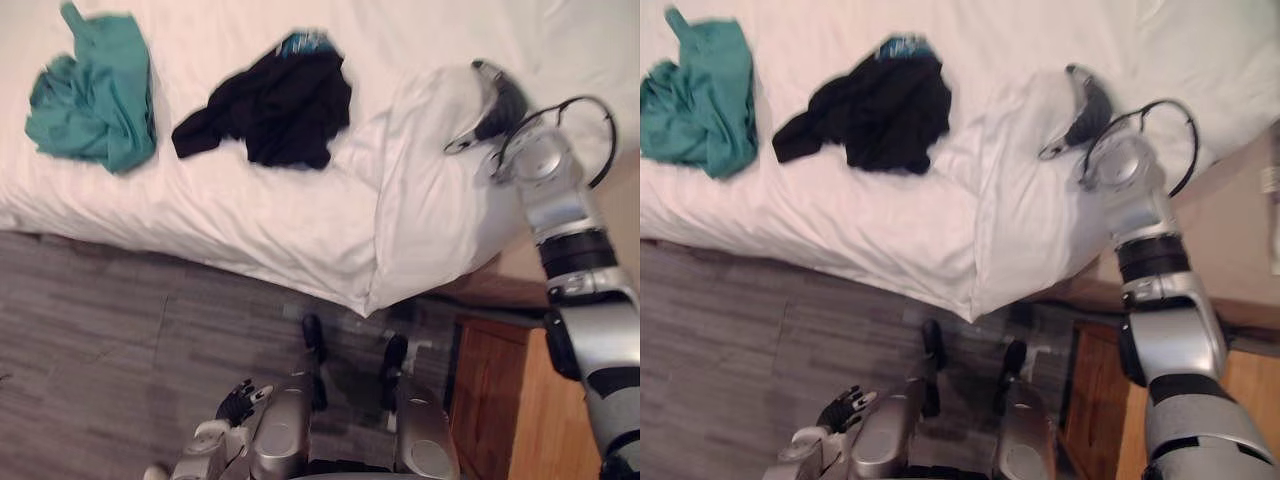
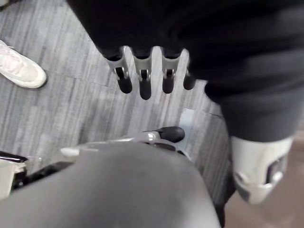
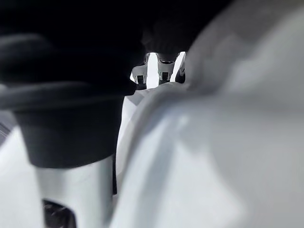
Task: Tidy the bed and pick cloth on bed and put in laundry
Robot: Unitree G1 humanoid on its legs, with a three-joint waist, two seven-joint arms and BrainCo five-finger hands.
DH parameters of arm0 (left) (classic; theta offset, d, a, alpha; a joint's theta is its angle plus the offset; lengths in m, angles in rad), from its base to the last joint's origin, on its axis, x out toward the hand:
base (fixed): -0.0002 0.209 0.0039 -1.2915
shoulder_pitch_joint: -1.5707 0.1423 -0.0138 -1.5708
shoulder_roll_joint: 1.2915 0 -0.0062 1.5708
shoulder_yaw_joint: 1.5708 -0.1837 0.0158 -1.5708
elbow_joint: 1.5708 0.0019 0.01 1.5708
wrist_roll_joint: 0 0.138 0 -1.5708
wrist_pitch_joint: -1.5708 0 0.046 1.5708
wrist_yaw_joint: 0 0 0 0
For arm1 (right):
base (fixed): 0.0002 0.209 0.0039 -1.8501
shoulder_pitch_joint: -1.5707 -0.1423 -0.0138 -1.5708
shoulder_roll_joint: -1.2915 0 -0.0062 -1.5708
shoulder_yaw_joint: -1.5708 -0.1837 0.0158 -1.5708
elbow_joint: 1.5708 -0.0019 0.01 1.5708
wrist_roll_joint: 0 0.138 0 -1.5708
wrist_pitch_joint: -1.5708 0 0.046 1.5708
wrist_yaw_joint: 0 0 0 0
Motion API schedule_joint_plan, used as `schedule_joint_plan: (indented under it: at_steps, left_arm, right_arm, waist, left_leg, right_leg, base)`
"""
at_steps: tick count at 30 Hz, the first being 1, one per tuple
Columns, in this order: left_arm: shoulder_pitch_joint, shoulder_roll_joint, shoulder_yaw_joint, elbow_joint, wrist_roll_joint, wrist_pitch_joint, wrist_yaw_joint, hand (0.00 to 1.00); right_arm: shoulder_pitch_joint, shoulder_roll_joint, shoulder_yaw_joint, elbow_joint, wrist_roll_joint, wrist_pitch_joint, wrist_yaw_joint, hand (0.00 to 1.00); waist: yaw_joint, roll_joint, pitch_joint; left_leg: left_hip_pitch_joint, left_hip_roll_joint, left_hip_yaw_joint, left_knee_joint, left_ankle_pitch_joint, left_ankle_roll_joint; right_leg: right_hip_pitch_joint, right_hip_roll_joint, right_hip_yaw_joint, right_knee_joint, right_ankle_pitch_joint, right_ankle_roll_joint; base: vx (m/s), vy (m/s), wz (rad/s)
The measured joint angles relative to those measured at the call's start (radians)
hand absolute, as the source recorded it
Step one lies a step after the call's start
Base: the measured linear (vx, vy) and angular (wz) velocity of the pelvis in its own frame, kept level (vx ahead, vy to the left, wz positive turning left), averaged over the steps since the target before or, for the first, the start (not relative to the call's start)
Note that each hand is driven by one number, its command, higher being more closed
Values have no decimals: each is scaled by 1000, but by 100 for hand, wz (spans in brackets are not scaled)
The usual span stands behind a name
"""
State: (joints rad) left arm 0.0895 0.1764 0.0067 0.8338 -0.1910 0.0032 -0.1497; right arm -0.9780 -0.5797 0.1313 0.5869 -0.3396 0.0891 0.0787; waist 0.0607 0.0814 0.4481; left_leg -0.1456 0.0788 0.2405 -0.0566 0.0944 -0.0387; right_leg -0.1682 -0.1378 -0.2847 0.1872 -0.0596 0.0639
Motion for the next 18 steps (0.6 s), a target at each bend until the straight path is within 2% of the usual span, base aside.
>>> schedule_joint_plan:
  at_steps: [2, 6, 9, 13, 14, 16, 18]
  left_arm:
    - [-47, -7, -44, -6, -30, 2, 24, 0]
    - [-78, -8, -116, -8, -36, 4, 64, 0]
    - [-78, 8, -154, -9, -26, -1, 79, 0]
    - [-79, 9, -157, -23, -25, -22, 60, 0]
    - [-78, 9, -157, -32, -25, -28, 46, 0]
    - [-76, 9, -156, -48, -25, -33, 27, 0]
    - [-65, 10, -141, -72, -10, -33, 8, 0]
  right_arm:
    - [-98, -69, 32, 67, -19, 4, -6, 100]
    - [-141, -143, 62, 109, -56, 8, 1, 100]
    - [-160, -174, 109, 108, -55, 7, 33, 100]
    - [-158, -175, 126, 127, -42, -8, 31, 100]
    - [-130, -175, 125, 132, -6, -21, 21, 100]
    - [-46, -174, 98, 78, 39, -30, 6, 100]
    - [161, -134, -13, -143, 100, -28, -10, 100]
  waist:
    - [12, 38, 19]
    - [33, 80, 38]
    - [27, 83, 36]
    - [20, 83, 36]
    - [19, 82, 36]
    - [17, 79, 36]
    - [-6, 63, 28]
  left_leg:
    - [-85, -8, -13, -47, 55, 9]
    - [-138, -16, -37, -46, 72, 8]
    - [-134, -21, -40, -46, 72, 8]
    - [-115, -24, -41, -46, 72, 8]
    - [-89, -25, -40, -46, 72, 8]
    - [-49, -26, -38, -46, 69, 5]
    - [-4, -26, -26, -47, 62, -2]
  right_leg:
    - [-106, -5, -14, 17, 11, -16]
    - [-152, -16, -30, 22, 15, -18]
    - [-151, -20, -28, 24, 13, -16]
    - [-135, -23, -25, 26, 13, -16]
    - [-109, -24, -25, 24, 12, -15]
    - [-64, -24, -24, 14, 11, -14]
    - [-8, -16, -12, -19, 10, -12]
  base:
    - [-113, 27, 26]
    - [4, 5, 13]
    - [63, -2, -2]
    - [45, -6, -1]
    - [35, -3, 0]
    - [0, 0, 0]
    - [20, 0, -8]
